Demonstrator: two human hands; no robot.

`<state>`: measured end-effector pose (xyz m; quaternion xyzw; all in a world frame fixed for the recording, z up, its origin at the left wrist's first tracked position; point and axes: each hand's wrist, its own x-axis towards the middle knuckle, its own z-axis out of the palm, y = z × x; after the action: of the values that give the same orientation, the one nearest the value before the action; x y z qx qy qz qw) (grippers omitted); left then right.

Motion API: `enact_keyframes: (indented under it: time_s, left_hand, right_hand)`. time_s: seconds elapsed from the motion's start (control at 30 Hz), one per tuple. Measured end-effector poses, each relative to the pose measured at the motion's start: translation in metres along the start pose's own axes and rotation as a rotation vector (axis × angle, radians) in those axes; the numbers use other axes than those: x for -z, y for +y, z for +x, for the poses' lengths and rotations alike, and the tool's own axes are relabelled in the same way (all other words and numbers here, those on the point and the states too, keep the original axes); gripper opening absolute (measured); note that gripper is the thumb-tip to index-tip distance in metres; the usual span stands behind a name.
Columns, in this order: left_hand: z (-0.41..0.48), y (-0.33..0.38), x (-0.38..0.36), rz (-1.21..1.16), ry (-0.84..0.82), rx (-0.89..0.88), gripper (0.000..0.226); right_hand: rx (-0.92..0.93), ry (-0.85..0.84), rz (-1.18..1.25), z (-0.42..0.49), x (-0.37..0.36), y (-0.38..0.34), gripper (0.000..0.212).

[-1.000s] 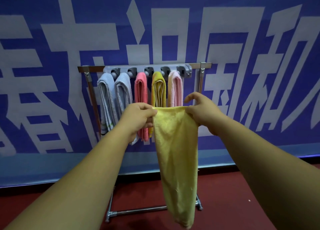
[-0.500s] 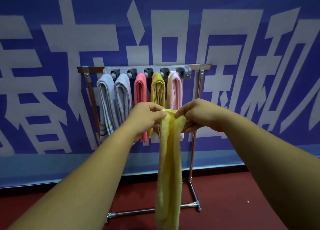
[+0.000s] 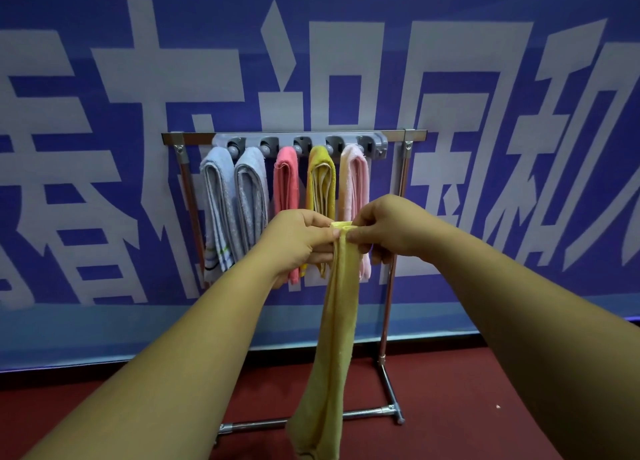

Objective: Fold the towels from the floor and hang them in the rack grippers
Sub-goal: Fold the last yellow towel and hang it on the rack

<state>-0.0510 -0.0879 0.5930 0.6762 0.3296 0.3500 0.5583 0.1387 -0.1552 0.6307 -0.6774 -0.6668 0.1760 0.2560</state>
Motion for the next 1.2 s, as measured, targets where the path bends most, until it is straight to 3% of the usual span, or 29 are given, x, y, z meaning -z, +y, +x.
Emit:
enact_keyframes:
  time_s: [0.53, 0.73, 0.87, 1.0, 1.13, 1.2]
  left_hand:
    - [-0.005, -0.002, -0.003, -0.181, -0.043, -0.017, 0.020]
    - [-0.002, 0.000, -0.002, -0.030, -0.045, -0.098, 0.026]
    - [0.002, 0.002, 0.002, 0.030, -0.011, -0.114, 0.024]
    - [0.001, 0.001, 0.008, 0.044, 0.011, -0.101, 0.023]
    - [0.002, 0.001, 0.014, -0.020, 0.074, -0.114, 0.020]
    - [0.000, 0.001, 0.015, -0.058, 0.086, -0.098, 0.020]
  right_hand:
    - [0.053, 0.100, -0.132, 0.008, 0.000, -0.001, 0.021]
    - [0.049, 0.130, -0.217, 0.010, 0.002, -0.001, 0.030]
    - [0.017, 0.062, -0.257, 0.008, 0.007, 0.001, 0.040]
    - [-0.020, -0.074, -0.258, 0.002, 0.015, 0.008, 0.026]
    - [0.203, 0.158, -0.186, 0.001, 0.020, -0.001, 0.011]
    - [0.194, 0.112, -0.224, 0.001, 0.020, -0.004, 0.011]
